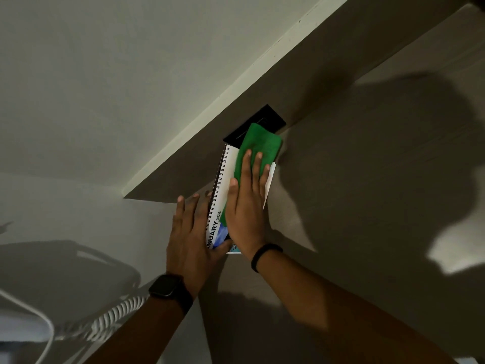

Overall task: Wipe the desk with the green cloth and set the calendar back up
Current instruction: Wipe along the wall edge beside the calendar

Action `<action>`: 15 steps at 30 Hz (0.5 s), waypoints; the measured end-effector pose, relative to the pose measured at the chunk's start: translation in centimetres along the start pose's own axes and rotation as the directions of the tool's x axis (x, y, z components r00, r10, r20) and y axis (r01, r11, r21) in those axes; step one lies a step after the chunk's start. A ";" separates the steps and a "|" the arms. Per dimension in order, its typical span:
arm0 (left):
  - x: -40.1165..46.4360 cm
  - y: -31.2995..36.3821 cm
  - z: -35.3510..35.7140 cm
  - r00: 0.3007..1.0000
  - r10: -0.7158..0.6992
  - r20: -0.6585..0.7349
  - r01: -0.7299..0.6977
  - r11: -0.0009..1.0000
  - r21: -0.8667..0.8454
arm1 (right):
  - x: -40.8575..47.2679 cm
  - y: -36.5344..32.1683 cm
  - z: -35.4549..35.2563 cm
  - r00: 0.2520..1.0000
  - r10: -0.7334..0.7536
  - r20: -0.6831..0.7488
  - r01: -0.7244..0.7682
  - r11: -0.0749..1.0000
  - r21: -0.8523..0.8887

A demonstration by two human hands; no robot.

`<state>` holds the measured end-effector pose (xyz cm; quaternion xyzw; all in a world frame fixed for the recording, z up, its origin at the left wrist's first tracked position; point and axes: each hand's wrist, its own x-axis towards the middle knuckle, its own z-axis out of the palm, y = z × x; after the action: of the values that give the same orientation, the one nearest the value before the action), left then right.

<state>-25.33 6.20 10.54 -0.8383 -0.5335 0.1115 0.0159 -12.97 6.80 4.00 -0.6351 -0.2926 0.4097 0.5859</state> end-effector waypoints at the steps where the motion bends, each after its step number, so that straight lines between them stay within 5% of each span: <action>1: -0.1 0.1 -0.2 1.000 0.006 -0.002 -0.006 1.000 0.007 | -1.0 -0.2 -0.1 1.000 0.000 0.031 -0.001 0.999 0.039; 9: -0.3 0.4 -2.0 0.998 0.033 -0.058 -0.027 0.994 0.105 | -4.2 -2.2 -8.1 0.984 0.071 0.166 -0.125 0.930 0.346; 12: 0.1 2.6 -2.8 0.968 0.140 -0.210 -0.130 0.990 0.062 | -1.5 -3.5 -14.9 0.986 0.132 0.101 -0.158 0.937 0.311; 15: 1.8 7.9 -2.1 0.940 0.209 -0.269 -0.232 0.971 -0.055 | 2.0 -5.5 -23.7 0.996 0.083 -0.013 -0.082 0.996 0.033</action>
<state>-17.12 4.61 11.14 -0.9000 -0.4337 -0.0221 0.0373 9.02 -2.69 8.53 -0.6400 -0.2551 0.4337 0.5808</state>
